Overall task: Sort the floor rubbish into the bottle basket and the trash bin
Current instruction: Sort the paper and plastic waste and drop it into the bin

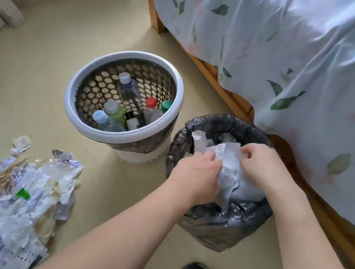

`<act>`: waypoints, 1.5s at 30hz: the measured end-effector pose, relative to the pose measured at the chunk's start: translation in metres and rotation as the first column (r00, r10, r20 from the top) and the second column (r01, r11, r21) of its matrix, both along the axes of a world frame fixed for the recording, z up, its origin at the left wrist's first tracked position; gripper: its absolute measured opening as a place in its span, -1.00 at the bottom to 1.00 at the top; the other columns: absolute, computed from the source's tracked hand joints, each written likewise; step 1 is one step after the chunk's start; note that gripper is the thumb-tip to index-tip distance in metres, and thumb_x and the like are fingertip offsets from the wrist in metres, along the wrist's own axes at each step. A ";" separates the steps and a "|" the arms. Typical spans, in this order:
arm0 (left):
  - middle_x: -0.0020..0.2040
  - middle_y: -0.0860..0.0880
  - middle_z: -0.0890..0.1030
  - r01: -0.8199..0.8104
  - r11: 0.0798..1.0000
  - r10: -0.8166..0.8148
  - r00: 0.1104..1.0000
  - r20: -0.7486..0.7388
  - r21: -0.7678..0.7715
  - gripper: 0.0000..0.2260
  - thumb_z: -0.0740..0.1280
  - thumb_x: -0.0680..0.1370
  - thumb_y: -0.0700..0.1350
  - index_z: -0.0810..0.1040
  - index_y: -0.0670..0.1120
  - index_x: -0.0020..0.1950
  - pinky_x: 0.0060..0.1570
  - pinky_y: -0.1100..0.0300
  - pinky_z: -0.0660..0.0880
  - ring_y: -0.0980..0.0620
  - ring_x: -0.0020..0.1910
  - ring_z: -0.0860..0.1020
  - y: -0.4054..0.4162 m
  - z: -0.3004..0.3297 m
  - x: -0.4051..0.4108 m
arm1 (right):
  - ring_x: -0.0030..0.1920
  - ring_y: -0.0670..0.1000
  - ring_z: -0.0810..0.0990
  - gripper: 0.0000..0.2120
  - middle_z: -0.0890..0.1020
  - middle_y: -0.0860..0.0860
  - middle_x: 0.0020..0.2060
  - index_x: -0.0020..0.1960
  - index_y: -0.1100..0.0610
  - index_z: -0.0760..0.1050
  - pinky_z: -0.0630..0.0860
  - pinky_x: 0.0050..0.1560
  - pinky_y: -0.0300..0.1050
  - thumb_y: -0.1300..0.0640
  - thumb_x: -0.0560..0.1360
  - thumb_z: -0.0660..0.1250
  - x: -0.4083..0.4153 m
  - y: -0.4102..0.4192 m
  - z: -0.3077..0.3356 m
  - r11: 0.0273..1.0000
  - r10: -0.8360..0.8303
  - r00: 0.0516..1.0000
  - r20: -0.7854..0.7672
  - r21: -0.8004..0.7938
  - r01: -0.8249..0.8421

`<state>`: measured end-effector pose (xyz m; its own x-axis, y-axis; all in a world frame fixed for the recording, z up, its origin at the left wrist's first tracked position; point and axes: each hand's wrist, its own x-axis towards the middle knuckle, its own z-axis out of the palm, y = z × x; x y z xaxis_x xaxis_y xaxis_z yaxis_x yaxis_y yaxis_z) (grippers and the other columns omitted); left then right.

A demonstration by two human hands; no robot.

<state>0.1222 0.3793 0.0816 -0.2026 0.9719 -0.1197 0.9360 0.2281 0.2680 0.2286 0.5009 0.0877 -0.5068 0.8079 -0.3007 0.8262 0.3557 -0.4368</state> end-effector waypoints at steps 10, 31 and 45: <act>0.04 -0.10 0.53 0.114 0.937 -0.169 0.976 -0.141 -0.331 -0.80 0.23 0.51 -0.12 0.51 -0.09 0.10 -0.14 0.07 0.37 -0.14 -0.02 0.50 0.005 -0.010 -0.005 | -0.37 -0.02 0.32 -0.63 0.31 -0.02 -0.38 -0.37 0.00 0.15 0.10 -0.45 -0.19 0.32 0.48 0.19 0.006 0.003 -0.008 0.995 0.090 0.978 0.186 -0.046 -0.083; 0.01 -0.05 0.56 -0.799 0.600 0.776 0.592 0.218 0.034 -0.83 0.24 0.55 -0.19 0.57 -0.11 0.08 0.03 0.08 0.44 -0.06 0.03 0.52 -0.312 -0.100 -0.130 | 0.23 0.13 0.46 -0.63 0.52 0.11 0.18 0.34 0.13 0.39 0.42 0.15 -0.08 0.19 0.54 0.18 -0.154 -0.242 -0.054 0.670 0.735 0.678 -0.012 -0.147 -0.728; 0.07 -0.03 0.42 -0.979 0.100 0.922 0.025 0.385 -0.176 -0.59 0.41 0.51 -0.10 0.44 -0.09 0.33 0.02 0.15 0.41 0.02 -0.13 0.48 -0.487 -0.190 -0.111 | -0.33 0.10 0.52 -0.75 0.53 0.04 -0.28 -0.15 0.10 0.50 0.42 -0.35 -0.06 -0.08 0.39 0.40 -0.169 -0.411 -0.214 0.425 0.900 0.430 0.074 0.075 -0.902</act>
<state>0.0110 -0.1076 -0.1084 -0.9328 -0.0448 -0.3576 -0.2537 0.7863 0.5633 0.0595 0.0902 -0.1259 -0.9576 -0.0829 -0.2760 0.0188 0.9377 -0.3470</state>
